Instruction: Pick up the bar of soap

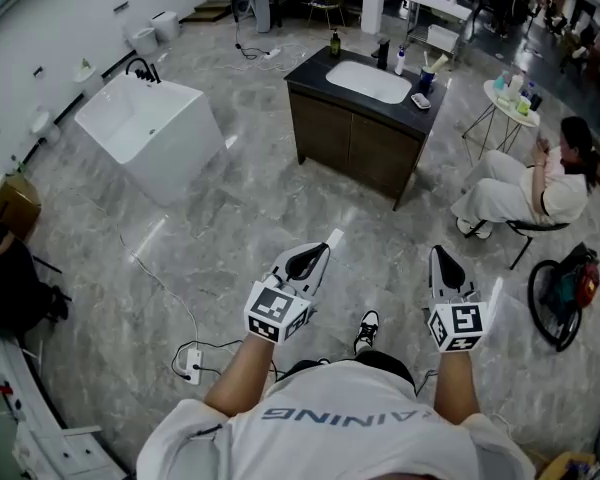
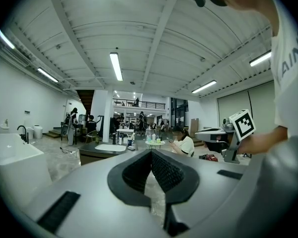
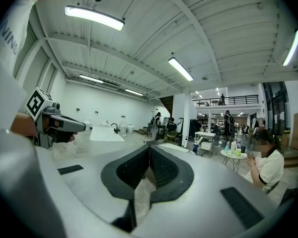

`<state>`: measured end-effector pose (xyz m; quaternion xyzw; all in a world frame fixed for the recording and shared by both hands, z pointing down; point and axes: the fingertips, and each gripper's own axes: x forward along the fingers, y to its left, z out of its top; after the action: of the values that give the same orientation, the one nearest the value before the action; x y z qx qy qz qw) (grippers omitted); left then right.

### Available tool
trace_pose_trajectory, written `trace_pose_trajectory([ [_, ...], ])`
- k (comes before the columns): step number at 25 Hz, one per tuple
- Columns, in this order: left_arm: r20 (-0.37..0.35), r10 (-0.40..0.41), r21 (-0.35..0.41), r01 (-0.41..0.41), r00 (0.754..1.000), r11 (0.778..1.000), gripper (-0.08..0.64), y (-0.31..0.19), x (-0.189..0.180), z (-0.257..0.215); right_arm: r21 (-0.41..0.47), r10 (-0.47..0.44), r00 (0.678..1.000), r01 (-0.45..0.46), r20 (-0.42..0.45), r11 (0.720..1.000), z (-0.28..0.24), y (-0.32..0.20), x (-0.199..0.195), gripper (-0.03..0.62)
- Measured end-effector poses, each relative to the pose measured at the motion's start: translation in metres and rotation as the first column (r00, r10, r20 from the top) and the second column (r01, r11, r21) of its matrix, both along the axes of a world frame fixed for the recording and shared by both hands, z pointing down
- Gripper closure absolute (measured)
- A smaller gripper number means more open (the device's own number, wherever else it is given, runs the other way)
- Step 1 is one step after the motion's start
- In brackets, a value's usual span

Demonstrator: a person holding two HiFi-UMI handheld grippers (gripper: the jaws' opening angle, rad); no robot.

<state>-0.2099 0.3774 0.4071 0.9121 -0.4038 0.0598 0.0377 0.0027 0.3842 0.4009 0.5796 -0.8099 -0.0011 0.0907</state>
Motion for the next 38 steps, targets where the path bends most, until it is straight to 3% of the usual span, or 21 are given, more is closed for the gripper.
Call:
trace_pose_trajectory([
  [8,0.018,-0.03,-0.02,0.03,0.999,0.999,0.558,-0.054,0.012,0.005,-0.005,-0.027,0.999,0.027,0.031,1.0,0.009,-0.062,0.014,0.575],
  [24,0.041,-0.01,-0.021,0.011,0.999,1.0,0.558,-0.194,0.13,-0.007,-0.022,-0.028,0.996,0.03,0.085,0.999,0.013,-0.196,0.124,0.575],
  [29,0.042,-0.01,-0.019,0.011,0.999,1.0,0.558,-0.226,0.159,-0.009,-0.019,-0.062,0.993,0.065,0.099,0.998,0.019,-0.231,0.143,0.575],
  [38,0.075,-0.06,-0.037,0.063,0.995,0.997,0.558,-0.27,0.162,0.006,-0.051,-0.119,0.984,0.127,0.133,0.991,0.044,-0.269,0.151,0.575],
])
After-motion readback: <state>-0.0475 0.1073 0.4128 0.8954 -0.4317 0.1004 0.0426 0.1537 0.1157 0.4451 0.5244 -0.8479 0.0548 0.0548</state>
